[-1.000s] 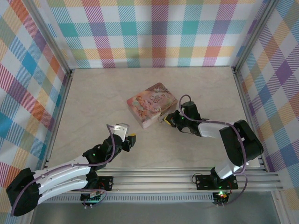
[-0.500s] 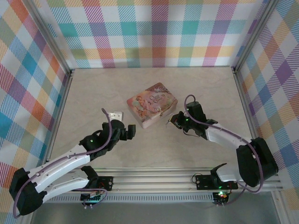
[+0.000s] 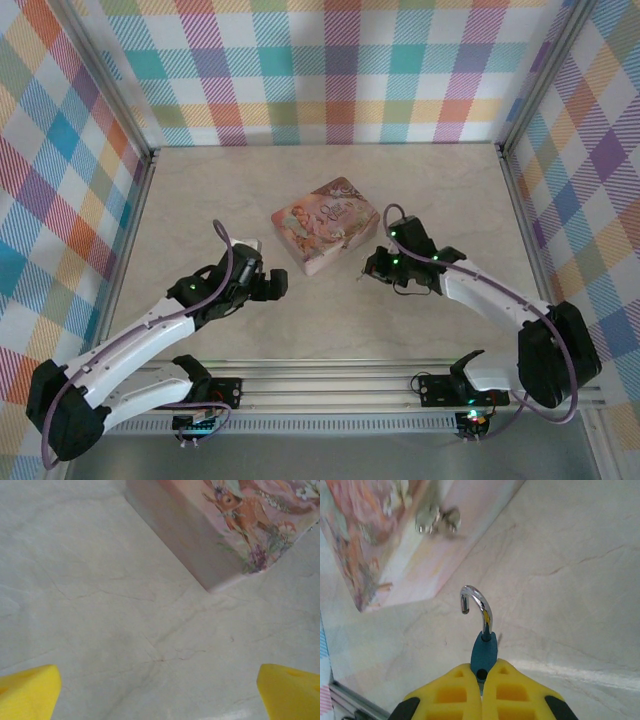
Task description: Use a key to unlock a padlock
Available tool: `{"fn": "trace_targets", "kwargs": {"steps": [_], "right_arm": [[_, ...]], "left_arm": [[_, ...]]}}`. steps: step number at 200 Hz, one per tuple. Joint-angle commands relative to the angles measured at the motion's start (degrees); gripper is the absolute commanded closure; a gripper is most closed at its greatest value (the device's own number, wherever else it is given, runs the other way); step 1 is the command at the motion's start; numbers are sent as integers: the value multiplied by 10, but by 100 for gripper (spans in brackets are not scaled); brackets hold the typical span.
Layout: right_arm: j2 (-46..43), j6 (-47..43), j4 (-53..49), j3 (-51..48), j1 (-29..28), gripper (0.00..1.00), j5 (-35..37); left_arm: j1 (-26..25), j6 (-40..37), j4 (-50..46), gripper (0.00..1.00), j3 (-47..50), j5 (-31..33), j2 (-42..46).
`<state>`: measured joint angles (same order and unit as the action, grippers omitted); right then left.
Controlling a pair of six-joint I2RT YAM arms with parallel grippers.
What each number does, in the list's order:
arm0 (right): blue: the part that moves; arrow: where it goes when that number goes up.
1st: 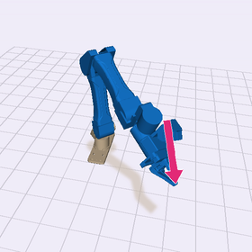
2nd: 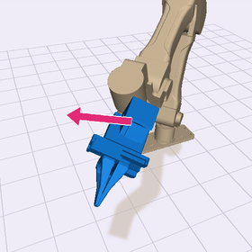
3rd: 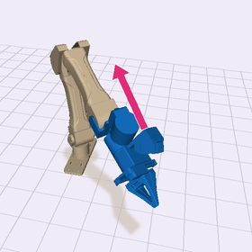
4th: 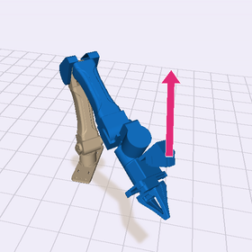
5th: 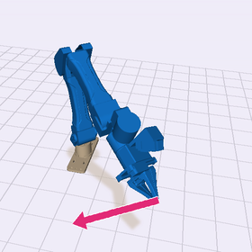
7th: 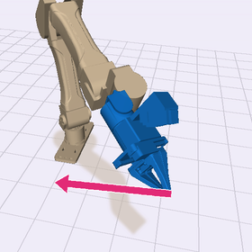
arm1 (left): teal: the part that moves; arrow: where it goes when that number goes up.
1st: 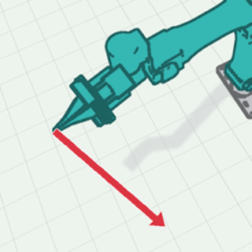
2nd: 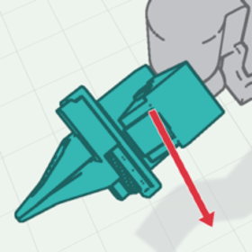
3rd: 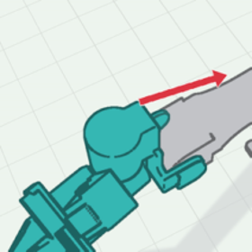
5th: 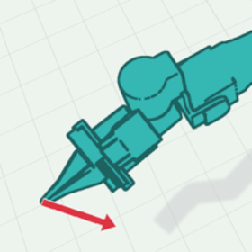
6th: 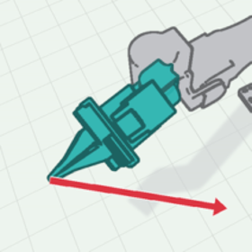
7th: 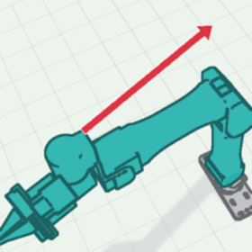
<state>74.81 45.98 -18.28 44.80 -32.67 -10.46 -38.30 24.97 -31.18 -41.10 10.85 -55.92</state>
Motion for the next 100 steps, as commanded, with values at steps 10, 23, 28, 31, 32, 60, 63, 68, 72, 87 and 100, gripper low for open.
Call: {"fn": "trace_targets", "kwargs": {"steps": [10, 23, 28, 31, 32, 60, 63, 68, 72, 87, 100], "right_arm": [[53, -3, 27, 14, -63, 100, -40], [78, 4, 53, 14, -97, 100, -52], [89, 6, 67, 16, -109, 100, -58], [96, 7, 75, 16, -116, 100, -62], [98, 8, 78, 15, -118, 100, -64], [162, 9, 129, 31, -156, 100, -105], [168, 7, 130, 34, -158, 100, -111], [179, 1, 129, 40, -160, 100, -119], [187, -4, 127, 45, -161, 100, -125], [211, -32, 109, 65, -162, 100, -145], [227, -65, 78, 85, -162, 100, -152]], "left_arm": [[28, 17, 4, 0, 3, -101, -14], [35, 22, 11, 0, 13, -114, -14], [37, 25, 13, 0, 17, -117, -12], [38, 26, 13, 0, 19, -118, -10], [38, 27, 14, 0, 20, -118, -9], [45, 37, 25, 0, 47, -129, 12], [45, 38, 27, 0, 50, -131, 14], [46, 39, 28, 0, 55, -134, 16], [47, 39, 30, 0, 59, -137, 17], [48, 43, 30, 0, 71, -145, 18], [49, 46, 32, 0, 82, -152, 16]]}}
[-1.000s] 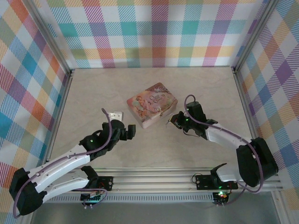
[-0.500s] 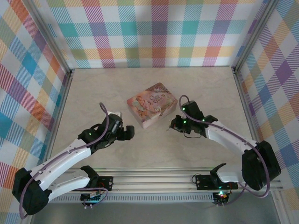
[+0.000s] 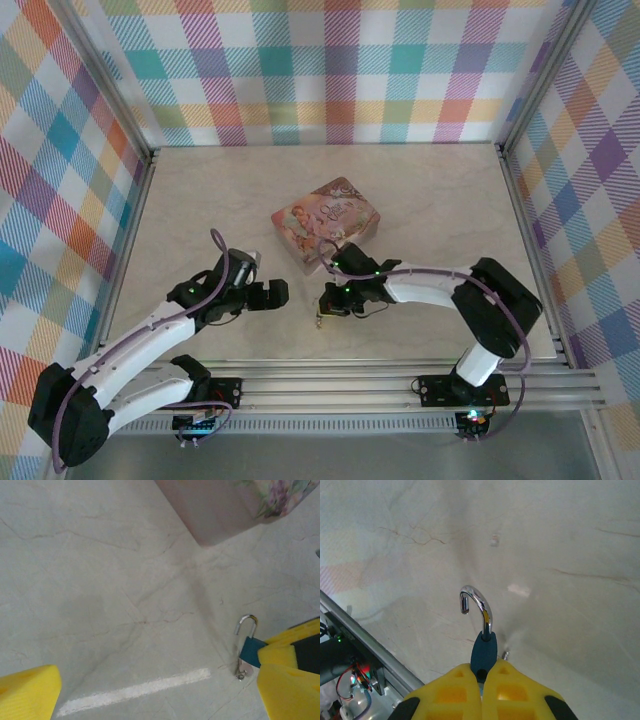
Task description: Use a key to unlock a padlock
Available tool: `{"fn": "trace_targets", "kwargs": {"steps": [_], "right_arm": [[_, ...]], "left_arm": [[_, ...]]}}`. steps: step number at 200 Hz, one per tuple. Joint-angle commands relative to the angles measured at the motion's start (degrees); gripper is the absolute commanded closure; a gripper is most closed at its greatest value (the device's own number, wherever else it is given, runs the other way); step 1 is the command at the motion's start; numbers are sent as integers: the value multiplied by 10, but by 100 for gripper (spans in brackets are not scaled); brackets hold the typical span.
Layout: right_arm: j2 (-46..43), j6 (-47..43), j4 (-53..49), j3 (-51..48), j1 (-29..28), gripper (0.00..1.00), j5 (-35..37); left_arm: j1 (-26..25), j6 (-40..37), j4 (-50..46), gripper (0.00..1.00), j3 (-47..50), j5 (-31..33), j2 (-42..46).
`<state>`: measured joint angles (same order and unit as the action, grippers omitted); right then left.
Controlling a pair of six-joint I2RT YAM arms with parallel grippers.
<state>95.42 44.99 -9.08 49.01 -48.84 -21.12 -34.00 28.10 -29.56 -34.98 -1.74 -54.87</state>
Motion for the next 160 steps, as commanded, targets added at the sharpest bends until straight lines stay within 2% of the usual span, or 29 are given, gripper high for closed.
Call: {"fn": "trace_targets", "kwargs": {"steps": [1, 25, 75, 129, 160], "right_arm": [[22, -57, -17, 44, 0, 100, -46], [25, -102, -67, 63, -1, 97, -24], [-28, -138, -119, 62, 0, 71, 34], [-126, -178, -188, 73, 0, 56, 107], [-220, -220, -226, 75, 9, 33, 211]], "left_arm": [[6, 15, 16, 0, 22, -26, 6], [8, 21, 21, 0, 39, -31, 6], [11, 14, 3, 0, 32, 6, 19], [26, -43, -48, 0, -33, 68, 33], [44, -105, -70, 0, -98, 111, 42]]}}
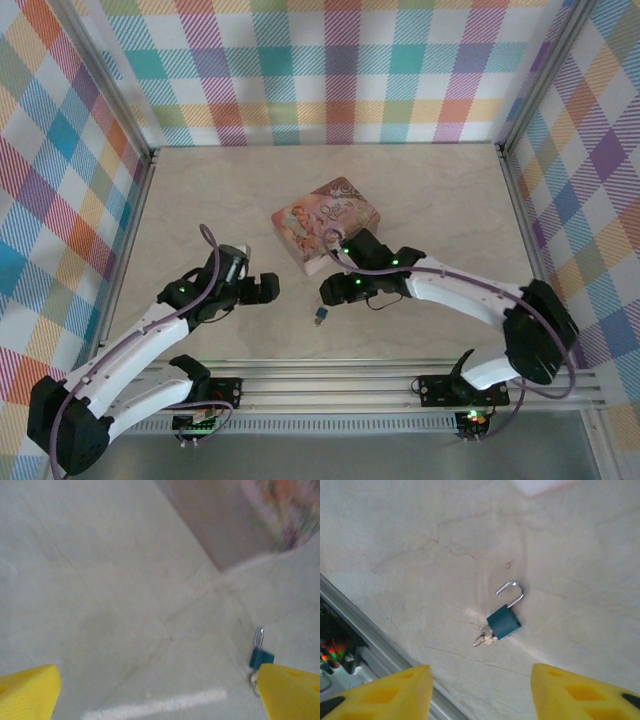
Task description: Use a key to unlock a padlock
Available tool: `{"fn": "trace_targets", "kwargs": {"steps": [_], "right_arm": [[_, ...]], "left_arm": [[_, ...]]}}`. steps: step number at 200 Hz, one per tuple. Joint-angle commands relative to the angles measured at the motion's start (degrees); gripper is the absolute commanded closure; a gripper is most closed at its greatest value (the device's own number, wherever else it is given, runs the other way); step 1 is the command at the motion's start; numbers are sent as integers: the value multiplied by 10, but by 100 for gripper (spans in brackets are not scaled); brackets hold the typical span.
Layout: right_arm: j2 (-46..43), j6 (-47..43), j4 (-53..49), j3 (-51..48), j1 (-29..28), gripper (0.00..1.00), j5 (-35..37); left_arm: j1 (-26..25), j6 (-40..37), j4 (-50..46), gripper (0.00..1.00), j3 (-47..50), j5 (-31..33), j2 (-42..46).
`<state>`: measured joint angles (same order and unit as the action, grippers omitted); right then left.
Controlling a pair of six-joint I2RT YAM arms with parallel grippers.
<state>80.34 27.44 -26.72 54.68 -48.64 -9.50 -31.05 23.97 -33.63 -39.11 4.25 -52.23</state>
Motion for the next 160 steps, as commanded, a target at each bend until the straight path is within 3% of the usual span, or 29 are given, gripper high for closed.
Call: {"fn": "trace_targets", "kwargs": {"steps": [1, 44, 63, 83, 106, 126, 160], "right_arm": [[-73, -45, -50, 18, 8, 33, 100], [-232, -81, -22, -45, 25, 0, 295], [-301, -124, 19, -89, 34, 0, 367], [-365, -194, 99, -150, 52, 0, 424], [-403, -266, 211, -217, 114, 0, 429], [-388, -266, 259, -247, 197, 0, 401], [-316, -233, 383, -303, 304, 0, 363]], "left_arm": [[15, -66, -30, 0, -58, 54, 17], [21, -183, 18, 0, -120, 178, 22], [26, -236, 82, 0, -108, 224, 23], [29, -309, 147, 0, -87, 226, 16], [31, -360, 241, 0, -50, 245, -1], [45, -373, 322, 0, -9, 259, -17], [126, -317, 514, 0, 106, 168, -23]]}}
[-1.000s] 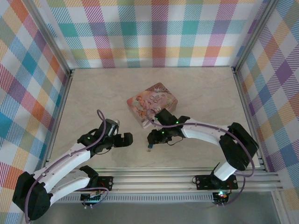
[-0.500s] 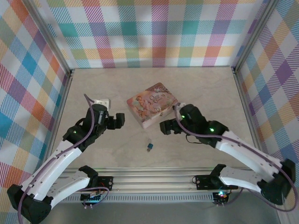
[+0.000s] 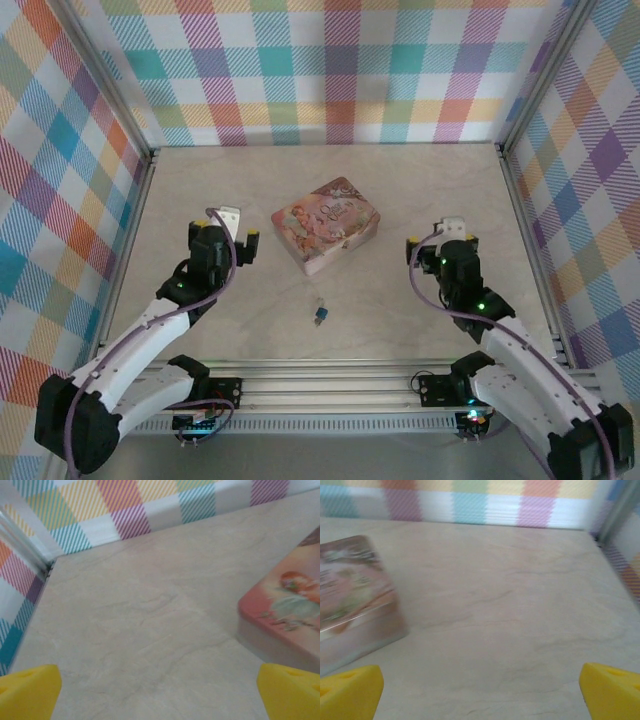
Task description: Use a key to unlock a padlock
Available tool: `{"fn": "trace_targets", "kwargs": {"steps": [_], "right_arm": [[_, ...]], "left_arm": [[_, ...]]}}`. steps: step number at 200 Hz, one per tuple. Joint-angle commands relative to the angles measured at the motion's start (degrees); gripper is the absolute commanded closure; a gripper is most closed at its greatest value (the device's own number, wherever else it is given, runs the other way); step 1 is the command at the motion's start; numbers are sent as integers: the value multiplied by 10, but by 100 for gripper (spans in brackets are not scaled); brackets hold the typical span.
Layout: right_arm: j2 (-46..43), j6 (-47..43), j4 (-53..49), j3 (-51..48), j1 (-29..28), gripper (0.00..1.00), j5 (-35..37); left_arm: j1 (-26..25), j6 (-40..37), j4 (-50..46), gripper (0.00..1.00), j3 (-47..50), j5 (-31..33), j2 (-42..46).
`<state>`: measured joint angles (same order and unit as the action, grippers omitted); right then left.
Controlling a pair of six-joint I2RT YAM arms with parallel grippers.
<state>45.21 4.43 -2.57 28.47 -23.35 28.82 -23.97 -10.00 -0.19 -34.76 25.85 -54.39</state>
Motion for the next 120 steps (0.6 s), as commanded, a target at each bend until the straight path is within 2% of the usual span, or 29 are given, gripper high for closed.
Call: {"fn": "trace_targets", "kwargs": {"steps": [1, 16, 34, 95, 110, 120], "right_arm": [[38, -2, 146, -44, 54, 0, -21], [71, 15, 224, -75, 89, 0, -28], [108, 35, 299, -106, 131, 0, -45], [264, 28, 517, -151, 194, 0, -99], [286, 13, 519, -136, 199, 0, -108], [310, 9, 557, -137, 207, 0, -117]], "left_arm": [[58, 25, 185, 0, 65, -51, -2], [98, 60, 242, 0, 97, -78, -17], [122, 77, 272, 0, 112, -92, -42], [136, 59, 398, 0, 191, -82, -100], [140, 58, 459, 0, 211, -80, -123], [144, 59, 497, 0, 221, -82, -137]]}}
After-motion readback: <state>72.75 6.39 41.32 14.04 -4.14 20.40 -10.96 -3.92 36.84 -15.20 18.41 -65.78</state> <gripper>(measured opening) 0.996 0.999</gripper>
